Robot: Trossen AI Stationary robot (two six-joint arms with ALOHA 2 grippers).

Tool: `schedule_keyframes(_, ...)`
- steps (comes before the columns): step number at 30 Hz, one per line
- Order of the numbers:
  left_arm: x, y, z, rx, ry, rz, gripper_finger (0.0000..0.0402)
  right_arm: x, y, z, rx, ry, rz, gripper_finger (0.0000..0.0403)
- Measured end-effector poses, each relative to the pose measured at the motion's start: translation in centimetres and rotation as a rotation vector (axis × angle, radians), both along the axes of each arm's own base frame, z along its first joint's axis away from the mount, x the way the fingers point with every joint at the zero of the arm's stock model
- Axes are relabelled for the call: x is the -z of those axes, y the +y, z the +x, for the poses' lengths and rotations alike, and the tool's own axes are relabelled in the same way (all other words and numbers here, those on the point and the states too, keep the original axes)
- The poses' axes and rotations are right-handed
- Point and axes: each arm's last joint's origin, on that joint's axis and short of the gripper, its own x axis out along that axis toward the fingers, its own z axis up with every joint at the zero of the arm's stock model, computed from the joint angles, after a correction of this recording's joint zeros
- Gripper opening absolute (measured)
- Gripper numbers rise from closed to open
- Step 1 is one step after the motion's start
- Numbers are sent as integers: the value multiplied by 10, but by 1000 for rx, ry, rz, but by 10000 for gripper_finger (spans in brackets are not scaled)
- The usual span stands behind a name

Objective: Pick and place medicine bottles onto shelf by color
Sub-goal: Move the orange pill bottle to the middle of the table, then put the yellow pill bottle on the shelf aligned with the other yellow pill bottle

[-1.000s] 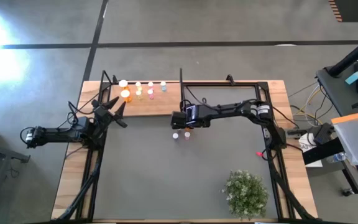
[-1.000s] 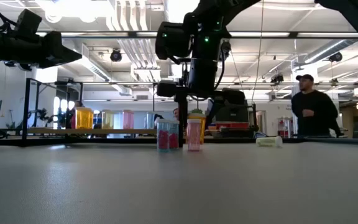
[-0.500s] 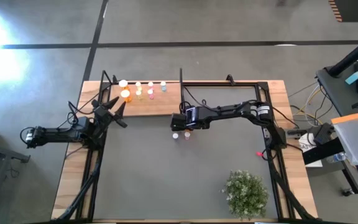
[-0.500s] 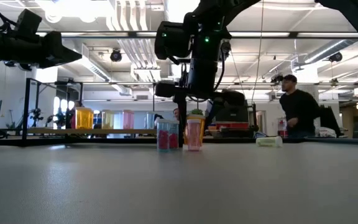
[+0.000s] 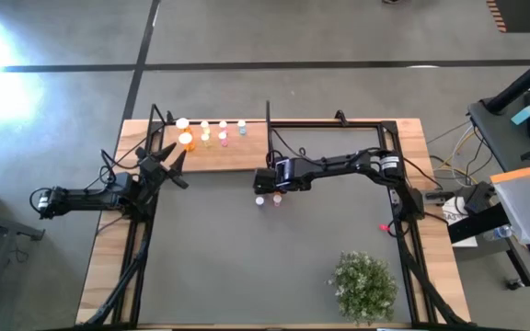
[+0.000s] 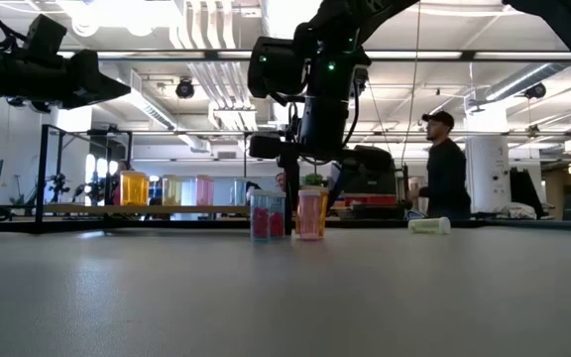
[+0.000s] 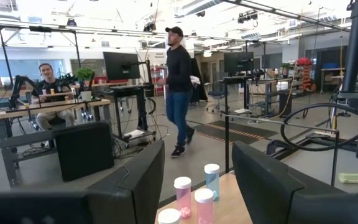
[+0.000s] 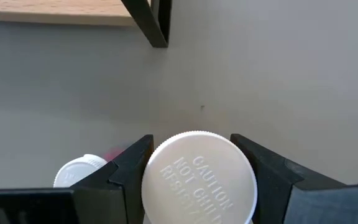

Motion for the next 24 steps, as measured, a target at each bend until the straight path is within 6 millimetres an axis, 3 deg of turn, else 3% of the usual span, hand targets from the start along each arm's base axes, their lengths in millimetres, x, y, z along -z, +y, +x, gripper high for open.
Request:
schedule_keyframes(7,0,0,0,0,1,0,173,1,0,-1,-1,6,-13,211)
schedule_keyframes(16,0,0,0,0,0,0,173,-1,-5,-3,-11,21,-30,297)
schedule_keyframes(24,0,0,0,0,0,0,173,-40,-7,-26,21,40,-81,343)
